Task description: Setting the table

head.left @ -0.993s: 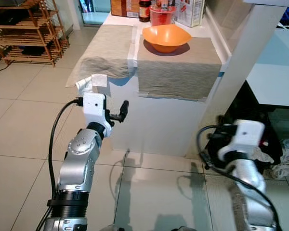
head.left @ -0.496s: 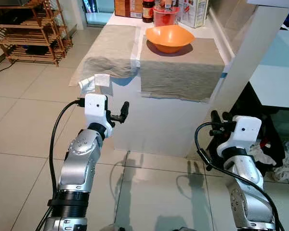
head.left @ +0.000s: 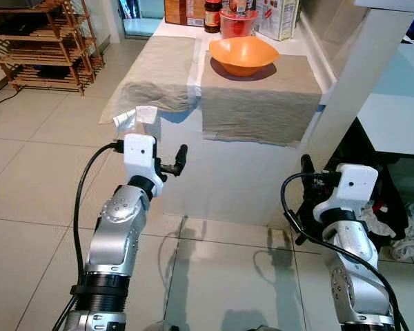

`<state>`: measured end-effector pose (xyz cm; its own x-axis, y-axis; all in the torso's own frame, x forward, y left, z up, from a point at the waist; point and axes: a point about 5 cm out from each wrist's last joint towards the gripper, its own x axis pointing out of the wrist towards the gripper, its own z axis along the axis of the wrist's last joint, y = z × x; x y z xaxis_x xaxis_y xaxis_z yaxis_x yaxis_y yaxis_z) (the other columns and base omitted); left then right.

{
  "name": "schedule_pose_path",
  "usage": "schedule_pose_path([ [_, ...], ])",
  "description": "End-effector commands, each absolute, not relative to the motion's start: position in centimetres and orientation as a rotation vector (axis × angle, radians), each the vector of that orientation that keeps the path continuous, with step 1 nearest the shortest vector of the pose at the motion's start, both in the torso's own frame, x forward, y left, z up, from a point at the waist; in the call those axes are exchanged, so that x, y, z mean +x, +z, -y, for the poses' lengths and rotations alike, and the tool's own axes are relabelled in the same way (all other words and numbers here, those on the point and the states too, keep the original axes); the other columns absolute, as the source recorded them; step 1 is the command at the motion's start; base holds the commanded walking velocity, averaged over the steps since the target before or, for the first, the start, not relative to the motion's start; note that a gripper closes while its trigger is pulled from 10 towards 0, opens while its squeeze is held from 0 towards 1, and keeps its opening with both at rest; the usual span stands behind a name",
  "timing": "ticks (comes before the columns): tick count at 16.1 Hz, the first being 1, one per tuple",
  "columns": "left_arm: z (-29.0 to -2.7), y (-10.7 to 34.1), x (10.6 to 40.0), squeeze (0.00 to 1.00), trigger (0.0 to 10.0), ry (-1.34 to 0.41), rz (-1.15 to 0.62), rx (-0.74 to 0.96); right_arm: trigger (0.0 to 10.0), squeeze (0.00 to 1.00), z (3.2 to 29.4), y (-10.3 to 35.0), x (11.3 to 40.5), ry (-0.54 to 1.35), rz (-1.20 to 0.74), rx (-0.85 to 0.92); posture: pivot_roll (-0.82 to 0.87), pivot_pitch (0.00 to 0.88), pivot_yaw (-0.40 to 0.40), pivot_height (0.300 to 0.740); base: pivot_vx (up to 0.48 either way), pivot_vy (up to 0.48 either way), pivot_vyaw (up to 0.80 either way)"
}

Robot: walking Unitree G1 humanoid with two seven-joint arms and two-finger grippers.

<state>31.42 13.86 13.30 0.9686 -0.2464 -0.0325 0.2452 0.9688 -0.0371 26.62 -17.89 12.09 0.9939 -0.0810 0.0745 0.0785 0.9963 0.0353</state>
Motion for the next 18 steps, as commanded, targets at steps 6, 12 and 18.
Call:
schedule_pose_path([
  [6, -16.6, 13.0, 30.7, 0.0, 10.0, -0.141, -0.016, -0.021, 10.0, 1.0, 18.8, 12.3, 25.8, -0.119, 0.089, 0.058, -0.09, 0.0, 0.006, 0.727, 0.0, 0.0, 0.0],
  [12, -16.0, 11.9, 28.4, 0.0, 10.0, -0.214, -0.056, -0.026, 10.0, 1.0, 17.9, 10.4, 22.6, -0.029, -0.007, 0.034, -0.09, 0.0, -0.007, 0.727, 0.0, 0.0, 0.0],
  [18, -15.7, 14.5, 29.9, 0.0, 10.0, -0.185, 0.052, 0.018, 10.0, 0.0, 18.0, 11.5, 23.2, -0.045, 0.039, -0.035, -0.09, 0.0, -0.006, 0.727, 0.217, 0.0, 0.0],
])
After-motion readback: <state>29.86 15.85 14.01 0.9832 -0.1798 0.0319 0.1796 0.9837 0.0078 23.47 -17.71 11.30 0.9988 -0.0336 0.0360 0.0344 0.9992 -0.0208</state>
